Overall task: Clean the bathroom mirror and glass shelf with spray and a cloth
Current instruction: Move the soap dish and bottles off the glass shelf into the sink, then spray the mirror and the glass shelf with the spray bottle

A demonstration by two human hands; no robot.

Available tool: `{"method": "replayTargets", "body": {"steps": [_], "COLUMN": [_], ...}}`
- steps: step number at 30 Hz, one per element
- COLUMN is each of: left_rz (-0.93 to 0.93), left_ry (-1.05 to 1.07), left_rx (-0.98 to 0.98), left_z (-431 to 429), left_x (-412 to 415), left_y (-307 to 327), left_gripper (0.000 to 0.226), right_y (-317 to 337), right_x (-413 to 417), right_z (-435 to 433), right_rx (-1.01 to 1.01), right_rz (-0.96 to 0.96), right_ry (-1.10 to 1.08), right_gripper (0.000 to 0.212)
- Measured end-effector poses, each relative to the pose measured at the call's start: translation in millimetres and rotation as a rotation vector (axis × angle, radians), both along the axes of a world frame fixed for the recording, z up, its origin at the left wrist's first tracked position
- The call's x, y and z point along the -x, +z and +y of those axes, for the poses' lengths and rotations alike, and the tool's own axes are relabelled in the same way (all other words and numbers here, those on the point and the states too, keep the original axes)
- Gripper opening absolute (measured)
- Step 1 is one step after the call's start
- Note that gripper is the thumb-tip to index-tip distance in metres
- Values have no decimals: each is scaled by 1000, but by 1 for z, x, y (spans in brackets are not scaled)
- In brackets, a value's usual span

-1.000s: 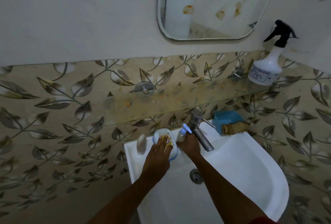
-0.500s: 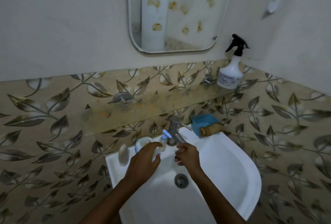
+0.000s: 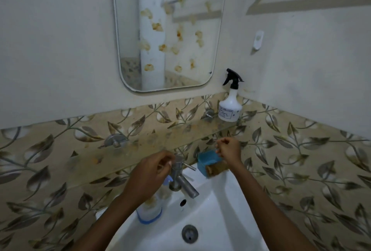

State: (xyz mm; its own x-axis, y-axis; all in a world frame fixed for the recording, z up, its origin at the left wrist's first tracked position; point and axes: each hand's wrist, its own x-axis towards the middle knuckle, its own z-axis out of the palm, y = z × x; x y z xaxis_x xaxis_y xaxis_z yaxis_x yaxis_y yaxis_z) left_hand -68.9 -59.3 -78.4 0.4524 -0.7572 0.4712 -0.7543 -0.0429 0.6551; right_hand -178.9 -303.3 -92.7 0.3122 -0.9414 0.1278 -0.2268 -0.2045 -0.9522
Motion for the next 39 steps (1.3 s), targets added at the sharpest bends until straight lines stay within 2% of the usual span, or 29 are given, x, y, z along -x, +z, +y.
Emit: {"method": "replayTargets", "body": {"steps": [4,6,7,9,13,17,19,24,31,33,37,39], "left_rz": [-25,-42,-59,-96,-94,-98,-88,-59,51,52,60,42], "left_ry": [-21,-21,-18,-5,28,18,20,28,28,21,-6,3], "left_rx": [44,72,80,96,147,193,204,181,268,221,101,171], "left_z": [-8,-12,-14,-19,-26,-26,-25,-24,-46,-61,-83,-85], "left_x": [-6,-10,-12,-20,-36,-40,-42,-48,-28,-16,7,11], "left_y": [21,37,44,61,90,108,112,113,121,129,158,174], "left_gripper": [12,14,18,22,18,20,16,26,25,37,106,111], "right_y": [58,89,101,124,142,137,133,134,184,209,248,260], "right_x": [-15,-22,-26,-35,-51,-62,-62,-48,-18,-12,-6,-7], "right_z": [-36,-55,-66,-89,-125,-142,-145,-136,-64,-35,31,62], "right_rx": [172,228,251,278,206,52,47,134,426,490,543,542], "right_rz": [-54,-47,-44,-36,-14,-20,13,20,-99,-194,-370,-435], "right_ry": [-126,-163,-186,-222,-222,-205,-193,-181,-165,-101,81,146], "right_gripper": [23,12,15,33,42,29,28,34,42,42,41,38]}}
